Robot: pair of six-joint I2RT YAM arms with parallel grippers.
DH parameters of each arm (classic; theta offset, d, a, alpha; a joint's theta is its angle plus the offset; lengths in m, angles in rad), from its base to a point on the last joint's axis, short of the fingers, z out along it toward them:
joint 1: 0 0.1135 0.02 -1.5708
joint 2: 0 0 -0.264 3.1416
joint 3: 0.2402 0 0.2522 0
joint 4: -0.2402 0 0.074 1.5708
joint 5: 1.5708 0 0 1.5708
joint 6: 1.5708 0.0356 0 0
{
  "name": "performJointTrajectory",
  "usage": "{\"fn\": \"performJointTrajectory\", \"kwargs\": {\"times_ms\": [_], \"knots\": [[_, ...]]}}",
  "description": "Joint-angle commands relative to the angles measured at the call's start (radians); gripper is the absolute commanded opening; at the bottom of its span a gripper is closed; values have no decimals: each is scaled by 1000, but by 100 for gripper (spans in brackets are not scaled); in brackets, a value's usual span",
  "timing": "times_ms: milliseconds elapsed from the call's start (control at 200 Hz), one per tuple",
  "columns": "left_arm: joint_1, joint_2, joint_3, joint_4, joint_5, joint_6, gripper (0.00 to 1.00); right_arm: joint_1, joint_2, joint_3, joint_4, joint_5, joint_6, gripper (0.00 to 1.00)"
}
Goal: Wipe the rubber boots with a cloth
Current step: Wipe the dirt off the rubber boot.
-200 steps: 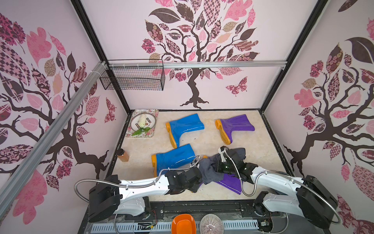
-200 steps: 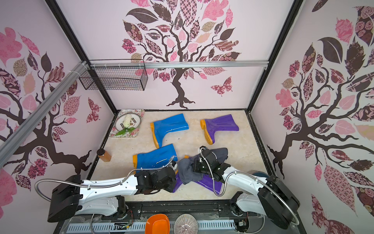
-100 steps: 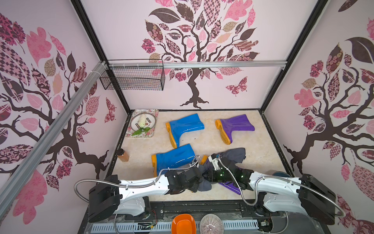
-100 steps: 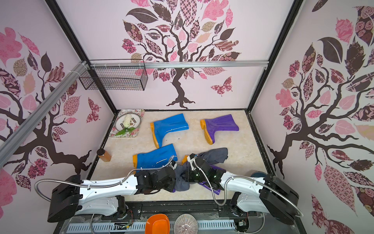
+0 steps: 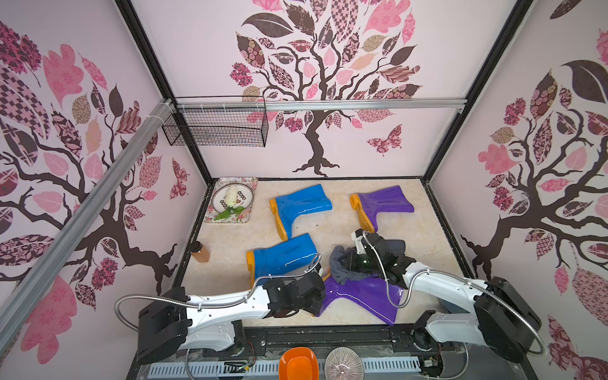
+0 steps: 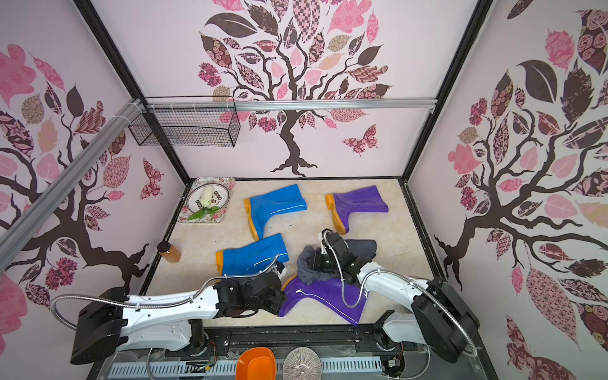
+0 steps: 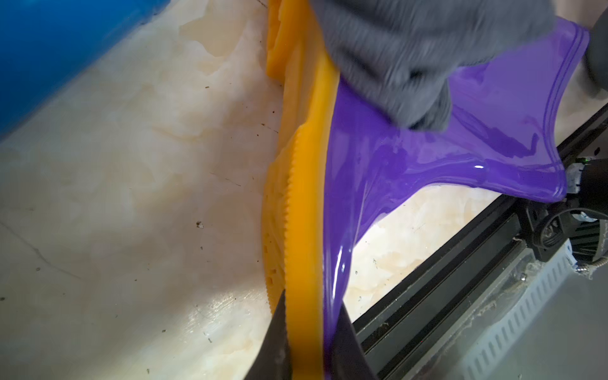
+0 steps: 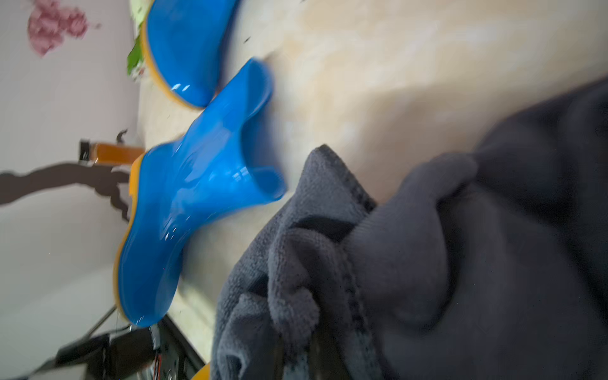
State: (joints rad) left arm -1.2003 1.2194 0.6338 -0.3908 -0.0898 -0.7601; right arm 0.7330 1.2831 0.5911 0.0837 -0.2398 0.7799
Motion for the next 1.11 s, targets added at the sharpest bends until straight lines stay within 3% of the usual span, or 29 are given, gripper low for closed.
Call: {"fn": "performJointTrajectory", "kwargs": {"times_ms": [0, 225, 355, 435, 590, 685, 795, 895, 1100], "knots": [[-4, -38, -15, 98, -43, 4, 0, 33, 45, 6, 51, -21, 70, 0], [-4, -71, -35, 84, -60, -17, 0, -243, 96, -101, 22, -2, 28, 0], [-3, -83, -46, 87, -77, -22, 0, -279, 105, -56, -81, 60, -73, 0], [-3, -82, -49, 91, -83, -24, 0, -244, 88, -44, -80, 12, -79, 0], [-4, -72, -45, 93, -90, -34, 0, -70, -55, -47, -15, -23, -25, 0], [-4, -67, -42, 91, -99, -37, 0, -56, -89, -62, 1, -43, 6, 0], [-4, -72, -31, 69, -127, -61, 0, -43, -134, -26, -117, -54, -16, 0], [-3, -81, -33, 64, -186, -99, 0, 53, -257, 45, -265, 58, 22, 0], [6, -72, -17, 56, -237, -107, 0, 188, -379, 377, -545, 175, 51, 0]]}}
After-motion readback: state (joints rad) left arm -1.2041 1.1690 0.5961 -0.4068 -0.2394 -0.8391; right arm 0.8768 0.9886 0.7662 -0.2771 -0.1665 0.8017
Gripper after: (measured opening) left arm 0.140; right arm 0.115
